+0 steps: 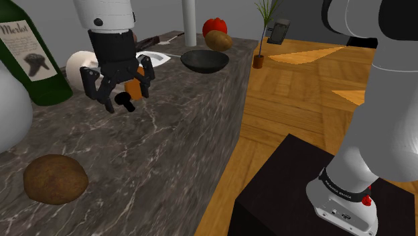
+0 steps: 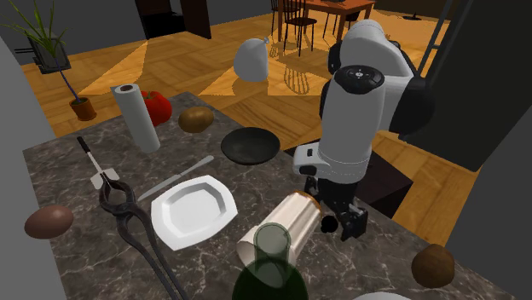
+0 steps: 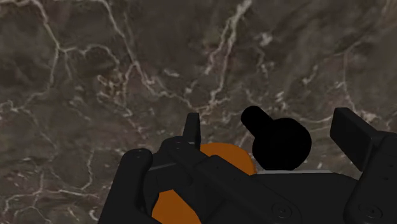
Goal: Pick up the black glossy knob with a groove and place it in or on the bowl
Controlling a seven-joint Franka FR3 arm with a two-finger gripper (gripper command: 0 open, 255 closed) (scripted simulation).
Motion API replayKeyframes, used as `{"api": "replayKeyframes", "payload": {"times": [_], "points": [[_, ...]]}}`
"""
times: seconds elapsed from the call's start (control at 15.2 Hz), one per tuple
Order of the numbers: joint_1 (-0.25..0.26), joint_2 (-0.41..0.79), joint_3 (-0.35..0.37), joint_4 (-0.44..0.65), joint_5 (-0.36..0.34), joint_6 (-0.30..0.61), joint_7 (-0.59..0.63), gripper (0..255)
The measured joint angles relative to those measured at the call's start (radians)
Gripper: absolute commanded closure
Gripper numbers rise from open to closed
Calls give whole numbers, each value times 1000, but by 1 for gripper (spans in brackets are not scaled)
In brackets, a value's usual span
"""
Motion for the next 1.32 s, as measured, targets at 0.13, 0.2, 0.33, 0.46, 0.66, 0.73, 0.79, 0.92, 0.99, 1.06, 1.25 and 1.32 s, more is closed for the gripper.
{"api": "replayKeyframes", "payload": {"times": [0.13, 0.2, 0.33, 0.46, 0.66, 0.73, 0.79, 0.92, 0.99, 1.06, 1.25, 1.32], "points": [[-1, -1, 0, -4, 1, 4, -1, 0], [-2, -3, 0, -7, 1, 5, -1, 0], [-2, -2, 0, -7, 1, 5, -1, 0], [-1, -1, 1, -5, 0, 5, 0, 255], [-2, 3, -1, -4, -1, 6, -1, 255], [-2, 4, -1, -3, -1, 5, -1, 255], [-2, 4, -1, -3, -1, 5, -1, 255], [-2, 4, -2, -3, -2, 6, -1, 255], [-2, 4, -2, -3, -2, 6, -1, 255], [-2, 3, -2, -4, -1, 6, -1, 255], [0, 6, -1, 25, -2, -23, -1, 255], [3, 11, -1, 45, -4, -39, 0, 255]]}}
